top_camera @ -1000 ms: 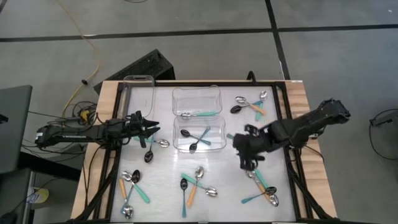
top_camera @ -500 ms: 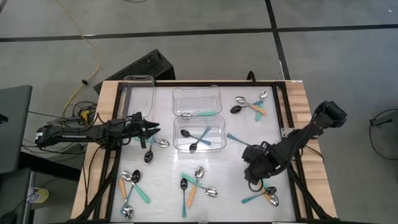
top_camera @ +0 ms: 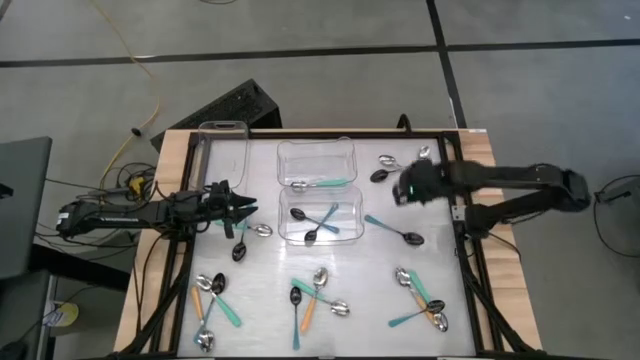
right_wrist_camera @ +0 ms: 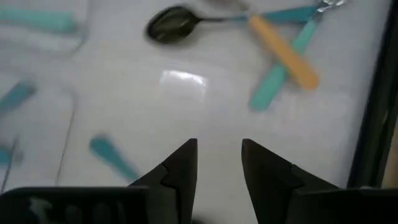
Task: Sort silverware by color (type)
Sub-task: Put the green spoon into the top right transparent bin
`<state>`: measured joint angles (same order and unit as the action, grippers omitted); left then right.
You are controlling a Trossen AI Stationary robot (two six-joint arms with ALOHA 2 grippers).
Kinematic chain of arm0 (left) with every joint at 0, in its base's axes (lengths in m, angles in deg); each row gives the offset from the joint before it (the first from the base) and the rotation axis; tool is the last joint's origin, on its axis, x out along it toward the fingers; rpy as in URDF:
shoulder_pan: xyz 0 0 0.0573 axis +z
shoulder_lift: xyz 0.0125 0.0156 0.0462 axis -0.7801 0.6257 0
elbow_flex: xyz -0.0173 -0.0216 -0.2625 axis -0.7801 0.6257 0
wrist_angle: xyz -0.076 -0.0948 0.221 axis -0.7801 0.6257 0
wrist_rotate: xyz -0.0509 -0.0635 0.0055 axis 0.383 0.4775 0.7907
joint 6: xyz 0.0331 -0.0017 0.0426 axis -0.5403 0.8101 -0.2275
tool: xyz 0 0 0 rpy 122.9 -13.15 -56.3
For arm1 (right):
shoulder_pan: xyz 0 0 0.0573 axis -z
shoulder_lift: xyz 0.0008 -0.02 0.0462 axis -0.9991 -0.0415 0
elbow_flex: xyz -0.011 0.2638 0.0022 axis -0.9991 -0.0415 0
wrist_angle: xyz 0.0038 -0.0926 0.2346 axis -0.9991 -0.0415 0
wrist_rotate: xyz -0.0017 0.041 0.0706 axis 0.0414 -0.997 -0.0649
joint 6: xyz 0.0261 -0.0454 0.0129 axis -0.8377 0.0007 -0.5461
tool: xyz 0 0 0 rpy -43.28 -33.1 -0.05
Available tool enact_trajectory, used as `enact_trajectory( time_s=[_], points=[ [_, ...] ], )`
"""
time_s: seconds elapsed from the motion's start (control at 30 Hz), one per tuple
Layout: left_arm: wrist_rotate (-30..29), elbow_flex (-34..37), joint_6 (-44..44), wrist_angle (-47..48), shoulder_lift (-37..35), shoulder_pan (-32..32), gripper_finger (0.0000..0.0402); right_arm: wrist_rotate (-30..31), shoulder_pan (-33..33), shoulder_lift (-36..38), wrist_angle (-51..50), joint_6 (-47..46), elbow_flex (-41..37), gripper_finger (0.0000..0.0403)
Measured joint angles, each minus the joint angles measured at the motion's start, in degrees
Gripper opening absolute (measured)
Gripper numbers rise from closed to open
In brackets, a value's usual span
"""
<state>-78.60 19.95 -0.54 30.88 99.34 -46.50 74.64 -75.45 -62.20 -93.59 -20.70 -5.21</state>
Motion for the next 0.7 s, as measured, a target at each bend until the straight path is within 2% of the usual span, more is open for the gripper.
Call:
enact_trajectory(
  time_s=[0.23, 0.33, 0.47, 0.7],
  points=[
    [0.13, 0.0, -0.01, -1.04, -0.02, 0.0, 0.013, -11.55, 25.09, -2.6, 7.03, 18.24, 0.0, 0.0148],
    [0.24, 0.0, 0.0, -0.84, 0.0, -0.02, 0.013, -11.82, 32.85, -5.12, 6.91, 22.43, 0.0, 0.0148],
    [1.42, 0.0, -0.02, -0.23, 0.0, -0.01, 0.013, -11.77, 38.74, -9.52, 7.03, 25.46, 0.0, 0.0148],
    [0.94, 0.0, -0.27, 0.08, 0.0, -0.01, 0.013, -13.42, 42.45, -17.65, 12.41, 28.6, 0.0, 0.0148]
  ],
)
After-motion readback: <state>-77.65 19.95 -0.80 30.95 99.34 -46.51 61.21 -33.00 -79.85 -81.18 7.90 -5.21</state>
